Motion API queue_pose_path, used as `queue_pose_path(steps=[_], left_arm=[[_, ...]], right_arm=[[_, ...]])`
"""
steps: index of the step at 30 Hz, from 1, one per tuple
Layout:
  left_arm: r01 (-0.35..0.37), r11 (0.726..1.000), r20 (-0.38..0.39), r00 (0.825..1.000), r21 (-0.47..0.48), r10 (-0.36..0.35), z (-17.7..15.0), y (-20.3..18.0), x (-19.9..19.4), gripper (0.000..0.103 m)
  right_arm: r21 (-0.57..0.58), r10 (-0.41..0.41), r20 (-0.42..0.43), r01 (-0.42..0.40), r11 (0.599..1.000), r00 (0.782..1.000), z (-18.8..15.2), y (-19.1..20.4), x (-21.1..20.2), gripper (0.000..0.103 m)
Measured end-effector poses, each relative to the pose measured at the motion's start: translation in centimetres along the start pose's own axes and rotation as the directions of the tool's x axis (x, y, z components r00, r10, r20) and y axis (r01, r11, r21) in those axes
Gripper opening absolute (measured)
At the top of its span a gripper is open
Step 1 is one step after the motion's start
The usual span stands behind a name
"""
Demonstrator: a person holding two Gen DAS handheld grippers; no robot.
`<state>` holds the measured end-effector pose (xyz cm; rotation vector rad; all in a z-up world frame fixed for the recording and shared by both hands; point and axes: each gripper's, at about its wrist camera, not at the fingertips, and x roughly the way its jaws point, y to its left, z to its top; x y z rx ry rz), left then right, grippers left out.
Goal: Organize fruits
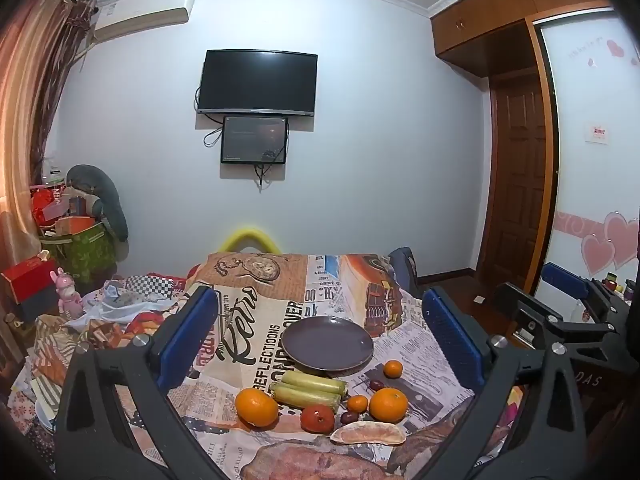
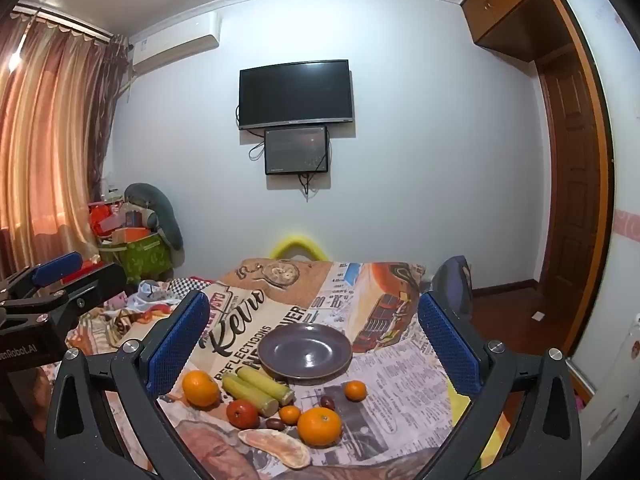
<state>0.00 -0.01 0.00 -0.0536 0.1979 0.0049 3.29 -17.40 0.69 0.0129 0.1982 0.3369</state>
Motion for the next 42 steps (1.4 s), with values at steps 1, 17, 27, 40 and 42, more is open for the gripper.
queue_pose_path(steps=[1,17,27,40,42], left_arm=[[0.001,1.0,0.0,1.0,0.001,-0.001,0.0,0.0,-0.01,0.103],[0.009,1.0,-0.001,1.0,0.001,-0.009,-0.33,-0.39,0.01,0.103],[0.01,1.0,-0.005,1.0,0.003,-0.01,-0.27,-0.35,0.06,0.103],[0.01,1.0,-0.005,1.0,0.003,-0.01,-0.29,-0.49,0.08,0.103],[0.011,1.0,-0.006,1.0,0.003,-0.011,-0.29,-0.46,0.07,0.103]], right_arm=[[0.0,0.001,0.0,-0.001,1.0,1.0,0.0,-0.01,-0.01,0.103],[0.01,-0.003,0.011,0.003,1.0,1.0,0.69,-0.28,-0.6,0.103],[0.012,-0.002,0.016,0.001,1.0,1.0,0.74,-0.14,-0.53,0.103],[0.013,-0.002,0.018,0.002,1.0,1.0,0.91,-0.19,-0.66,0.103],[0.013,-0.002,0.02,0.002,1.0,1.0,0.99,-0.14,-0.72,0.103]])
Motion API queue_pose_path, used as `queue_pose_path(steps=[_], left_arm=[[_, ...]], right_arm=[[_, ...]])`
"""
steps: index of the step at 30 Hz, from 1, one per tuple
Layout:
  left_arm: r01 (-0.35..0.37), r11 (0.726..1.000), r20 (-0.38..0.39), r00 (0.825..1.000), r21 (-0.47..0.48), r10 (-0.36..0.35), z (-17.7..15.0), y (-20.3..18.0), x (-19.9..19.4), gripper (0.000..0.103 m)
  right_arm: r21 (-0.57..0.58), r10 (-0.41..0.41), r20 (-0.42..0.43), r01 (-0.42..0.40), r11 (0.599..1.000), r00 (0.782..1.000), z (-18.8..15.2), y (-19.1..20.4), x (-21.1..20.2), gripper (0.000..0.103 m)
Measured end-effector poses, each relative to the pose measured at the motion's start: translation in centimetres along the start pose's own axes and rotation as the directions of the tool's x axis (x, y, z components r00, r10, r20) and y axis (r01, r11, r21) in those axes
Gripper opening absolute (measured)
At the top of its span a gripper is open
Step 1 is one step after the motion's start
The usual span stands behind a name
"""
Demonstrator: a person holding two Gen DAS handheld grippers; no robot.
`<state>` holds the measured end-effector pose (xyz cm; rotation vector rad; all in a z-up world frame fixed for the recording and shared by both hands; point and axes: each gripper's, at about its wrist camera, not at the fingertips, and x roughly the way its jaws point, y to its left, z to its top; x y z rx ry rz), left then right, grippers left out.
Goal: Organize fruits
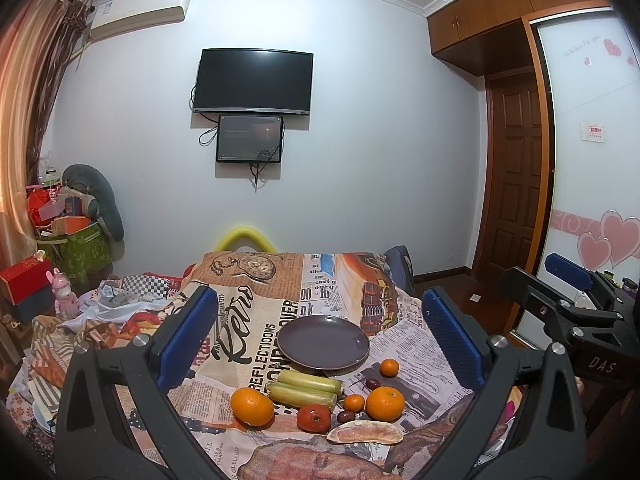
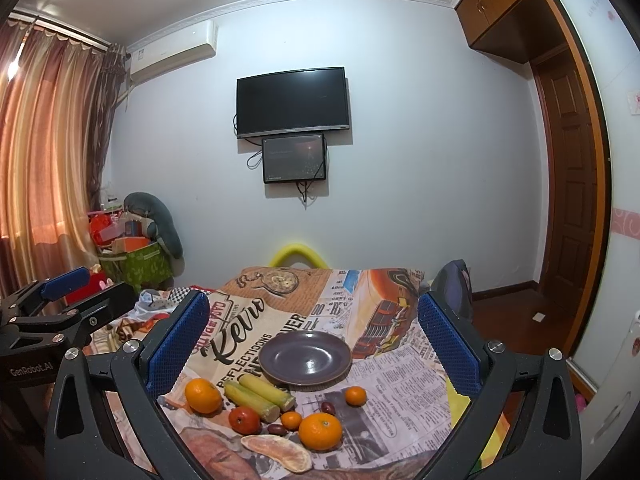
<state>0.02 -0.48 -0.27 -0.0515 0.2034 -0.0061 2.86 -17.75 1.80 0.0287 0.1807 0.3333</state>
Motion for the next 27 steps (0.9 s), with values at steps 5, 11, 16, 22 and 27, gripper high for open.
queue_pose_path(steps=[5,11,16,22,27], left_arm=[[0.0,1.0,0.001,1.0,0.0,0.0,-0.01,0.01,-0.02,0.103],[0.0,1.0,-0.001,1.0,0.0,0.0,0.06,0.03,0.07,0.103],[-0.001,1.0,-0.001,1.0,-0.001,0.001,0.08,-0.02,0.16,0.103],[0.0,1.0,-0.004,1.0,-0.002,0.0,0.17,-0.23,0.3,0.103],[0.0,1.0,-0.004,1.0,-0.002,0.0,0.21,-0.19,0.28,0.103]], right_arm=[[0.0,0.001,-0.001,-0.001,1.0,1.0,-0.11,-0.04,-0.01,0.103],[0.001,0.001,0.0,-0.001,1.0,1.0,0.02,0.02,-0.03,0.103],[0.0,0.0,0.001,0.0,1.0,1.0,0.08,0.1,-0.09,0.103],[-0.002,0.0,0.003,0.0,1.0,1.0,0.15,0.17,-0.12,0.103],[0.001,0.001,0.003,-0.001,1.0,1.0,0.19,0.22,-0.12,0.103]])
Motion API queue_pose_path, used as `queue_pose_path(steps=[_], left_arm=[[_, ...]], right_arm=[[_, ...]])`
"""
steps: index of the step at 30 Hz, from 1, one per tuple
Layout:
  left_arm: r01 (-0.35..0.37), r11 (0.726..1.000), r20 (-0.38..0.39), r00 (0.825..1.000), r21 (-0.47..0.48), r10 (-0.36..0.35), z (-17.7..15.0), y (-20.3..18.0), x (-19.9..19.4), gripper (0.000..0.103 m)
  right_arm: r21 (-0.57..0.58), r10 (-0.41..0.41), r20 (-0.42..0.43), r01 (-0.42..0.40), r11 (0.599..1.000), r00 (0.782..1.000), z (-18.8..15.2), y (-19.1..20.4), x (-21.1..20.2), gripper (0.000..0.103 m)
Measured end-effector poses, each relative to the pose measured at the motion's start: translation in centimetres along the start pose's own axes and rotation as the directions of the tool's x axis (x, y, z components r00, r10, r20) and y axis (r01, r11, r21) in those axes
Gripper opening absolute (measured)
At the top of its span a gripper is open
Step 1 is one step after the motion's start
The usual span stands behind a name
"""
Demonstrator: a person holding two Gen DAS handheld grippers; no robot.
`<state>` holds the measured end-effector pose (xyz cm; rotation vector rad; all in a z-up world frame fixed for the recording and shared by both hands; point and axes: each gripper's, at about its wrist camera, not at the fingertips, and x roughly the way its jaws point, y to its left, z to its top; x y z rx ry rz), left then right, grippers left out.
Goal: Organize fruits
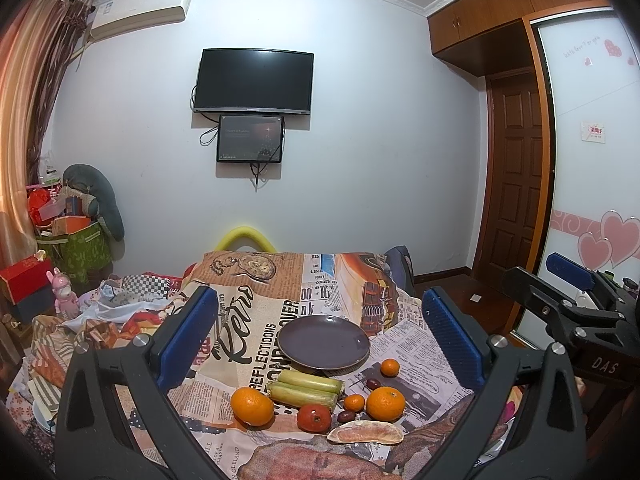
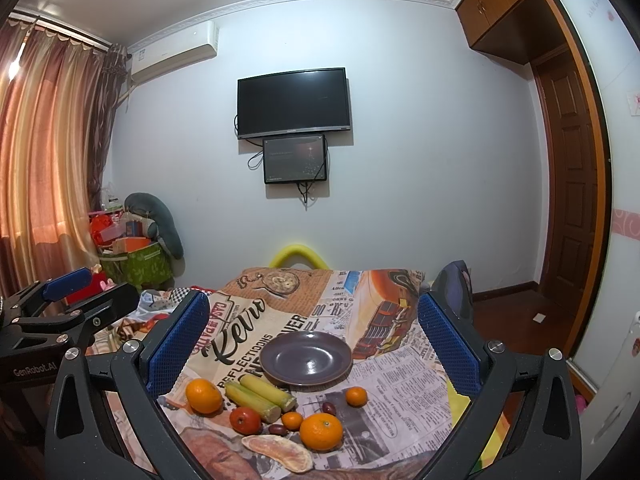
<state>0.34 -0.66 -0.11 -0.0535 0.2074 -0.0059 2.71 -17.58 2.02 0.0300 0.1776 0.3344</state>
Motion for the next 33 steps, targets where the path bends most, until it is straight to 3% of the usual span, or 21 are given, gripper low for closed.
queue_pose_path(steps=[17,25,29,33], left_arm=[[0.004,1.0,-0.005,1.0,-0.006,-0.004,-0.6,0.3,0.6,0.103],[-0.011,1.0,-0.05,0.999,-0.022,0.01,-1.7,1.4,2.7,0.103],[-0.039,0.999,-0.095,0.995,-0.017,0.037,-2.4,2.4,4.4,0.092],[-0.066,0.998,-0.159,0.985,-0.014,0.063,-3.5,3.7,6.5,0.087]], right_arm=[[0.001,0.012,-0.029,-0.012,1.0,1.0,-0.3,-0.1,0.5,0.103],[0.008,0.0,-0.114,0.001,1.0,0.993,-1.9,-0.7,2.9,0.103],[-0.008,-0.017,-0.203,0.016,1.0,0.979,-3.5,-1.0,5.2,0.102],[-0.012,-0.021,-0.282,0.019,1.0,0.959,-5.2,-1.6,7.1,0.087]])
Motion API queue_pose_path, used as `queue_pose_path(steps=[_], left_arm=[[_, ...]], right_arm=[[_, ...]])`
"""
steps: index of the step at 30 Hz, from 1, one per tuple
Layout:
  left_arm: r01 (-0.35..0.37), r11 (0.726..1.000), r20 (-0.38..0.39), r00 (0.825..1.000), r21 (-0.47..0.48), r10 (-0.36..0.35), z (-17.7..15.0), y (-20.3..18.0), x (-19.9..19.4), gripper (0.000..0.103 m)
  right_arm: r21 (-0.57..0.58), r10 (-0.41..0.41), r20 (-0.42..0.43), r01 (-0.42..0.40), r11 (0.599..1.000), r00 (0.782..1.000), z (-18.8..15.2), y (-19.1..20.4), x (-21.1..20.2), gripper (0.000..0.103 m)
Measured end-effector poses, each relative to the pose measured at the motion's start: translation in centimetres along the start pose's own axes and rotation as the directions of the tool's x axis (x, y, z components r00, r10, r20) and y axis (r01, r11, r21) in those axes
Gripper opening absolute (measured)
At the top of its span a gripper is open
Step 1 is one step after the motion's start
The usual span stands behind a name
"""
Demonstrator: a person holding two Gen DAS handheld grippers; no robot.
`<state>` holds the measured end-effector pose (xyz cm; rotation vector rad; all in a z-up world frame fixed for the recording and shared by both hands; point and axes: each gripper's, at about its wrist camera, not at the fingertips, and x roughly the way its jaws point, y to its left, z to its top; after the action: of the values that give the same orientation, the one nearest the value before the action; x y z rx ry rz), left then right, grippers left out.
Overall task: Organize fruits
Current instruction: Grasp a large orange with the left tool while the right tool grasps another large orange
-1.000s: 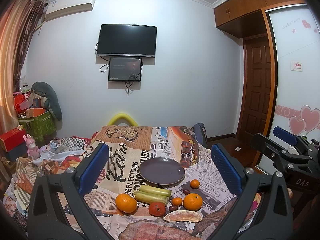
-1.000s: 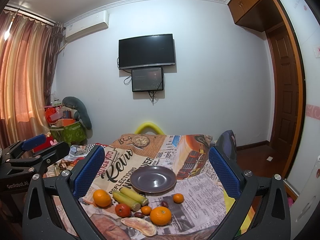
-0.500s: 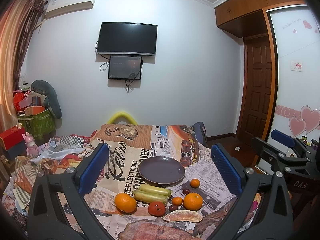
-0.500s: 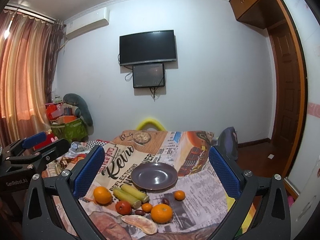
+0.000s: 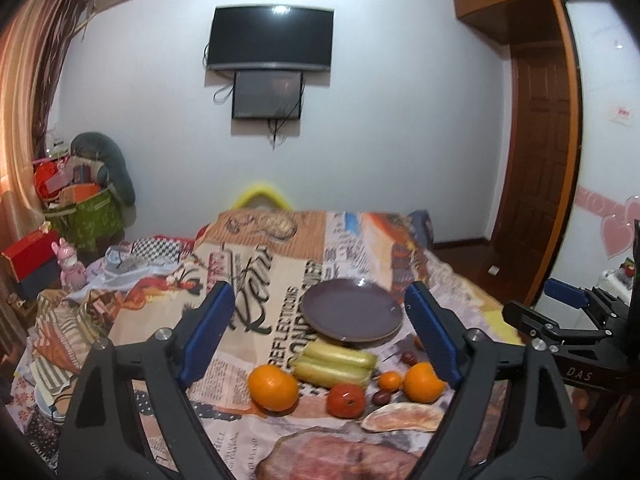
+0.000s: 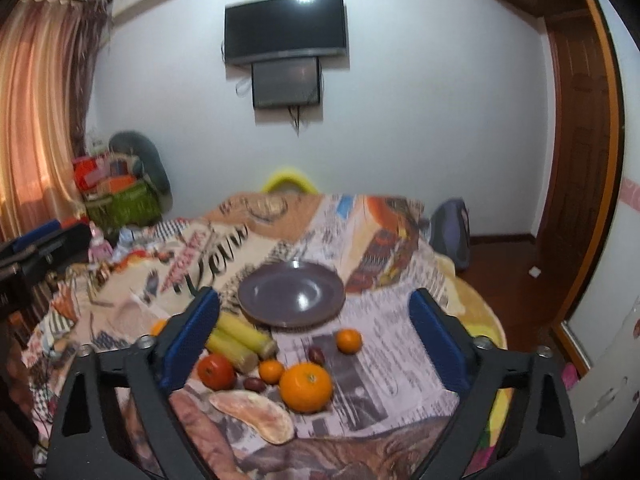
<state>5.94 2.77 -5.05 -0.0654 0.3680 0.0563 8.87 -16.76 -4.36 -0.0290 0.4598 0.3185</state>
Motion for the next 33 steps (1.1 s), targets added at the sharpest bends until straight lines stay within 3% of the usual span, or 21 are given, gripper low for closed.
queue_pose_path(steps=[8,12,20,25,33], left_arm=[[-0.04,0.999,-0.151,0.988,-0.016,0.037,-2.3,3.6,5.5,0.085],[-0.053,0.998,-0.245,0.968,-0.031,0.043,-4.1,5.1,8.4,0.085],[-0.042,0.995,-0.397,0.918,-0.087,0.004,-8.0,6.7,12.5,0.085],[-0.039,0.996,-0.458,0.889,-0.083,-0.004,-9.8,6.8,14.6,0.085],[-0.031,0.995,-0.508,0.861,-0.093,-0.021,-11.2,6.9,17.0,0.085]], right_arm=[[0.003,0.031,-0.166,-0.031,1.0,0.986,-2.3,-1.0,4.5,0.08],[0.049,0.064,-0.257,-0.053,0.997,0.964,-3.6,-1.6,6.8,0.08],[0.074,0.065,-0.349,-0.042,0.996,0.935,-5.6,-1.8,9.9,0.08],[0.072,0.075,-0.402,-0.05,0.996,0.913,-6.8,-1.4,11.5,0.08],[0.098,0.107,-0.459,-0.07,0.993,0.882,-8.3,-1.3,13.3,0.08]])
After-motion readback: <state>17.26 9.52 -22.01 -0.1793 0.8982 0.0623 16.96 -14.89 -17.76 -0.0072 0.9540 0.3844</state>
